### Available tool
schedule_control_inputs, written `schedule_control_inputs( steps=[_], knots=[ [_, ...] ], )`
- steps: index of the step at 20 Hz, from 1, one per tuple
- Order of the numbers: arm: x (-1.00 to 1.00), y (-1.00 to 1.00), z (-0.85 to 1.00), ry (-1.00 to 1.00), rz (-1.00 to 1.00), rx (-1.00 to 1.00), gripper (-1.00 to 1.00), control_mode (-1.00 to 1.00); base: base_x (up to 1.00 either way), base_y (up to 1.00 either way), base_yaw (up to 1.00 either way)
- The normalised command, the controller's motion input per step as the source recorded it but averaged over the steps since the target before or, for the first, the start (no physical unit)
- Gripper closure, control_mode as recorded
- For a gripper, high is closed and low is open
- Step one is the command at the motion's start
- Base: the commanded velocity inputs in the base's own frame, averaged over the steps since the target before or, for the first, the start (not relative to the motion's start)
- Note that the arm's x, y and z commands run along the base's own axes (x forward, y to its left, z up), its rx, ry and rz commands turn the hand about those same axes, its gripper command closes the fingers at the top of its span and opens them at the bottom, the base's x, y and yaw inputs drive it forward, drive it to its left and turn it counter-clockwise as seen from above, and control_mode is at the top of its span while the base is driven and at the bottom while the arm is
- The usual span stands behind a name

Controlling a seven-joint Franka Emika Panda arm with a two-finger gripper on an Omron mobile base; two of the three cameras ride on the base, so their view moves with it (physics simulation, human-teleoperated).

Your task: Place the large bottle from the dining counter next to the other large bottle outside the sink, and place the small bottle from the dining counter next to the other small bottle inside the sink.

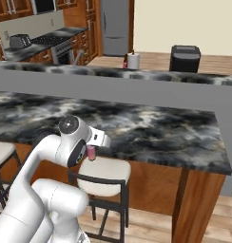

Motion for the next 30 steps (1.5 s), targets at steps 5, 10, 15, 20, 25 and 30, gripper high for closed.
schedule_control_inputs(
  steps=[5, 10, 15, 20, 25, 30],
  knots=[
    [0.00, 0.00, 0.00, 0.00, 0.00, 0.00, 1.00, 1.00, 0.00, -0.65, 0.00],
    [0.00, 0.00, 0.00, 0.00, 0.00, 0.00, 1.00, 1.00, 0.00, -0.66, 0.00],
    [0.00, 0.00, 0.00, 0.00, 0.00, 0.00, 1.00, 1.00, 0.00, -0.62, 0.00],
    [0.00, 0.00, 0.00, 0.00, 0.00, 0.00, 1.00, 1.00, 0.00, -0.61, 0.00],
    [0.00, 0.00, 0.00, 0.00, 0.00, 0.00, 1.00, 1.00, 0.00, -0.61, 0.00],
    [0.00, 0.00, 0.00, 0.00, 0.00, 0.00, 1.00, 1.00, 0.00, -0.56, 0.00]
  ],
)
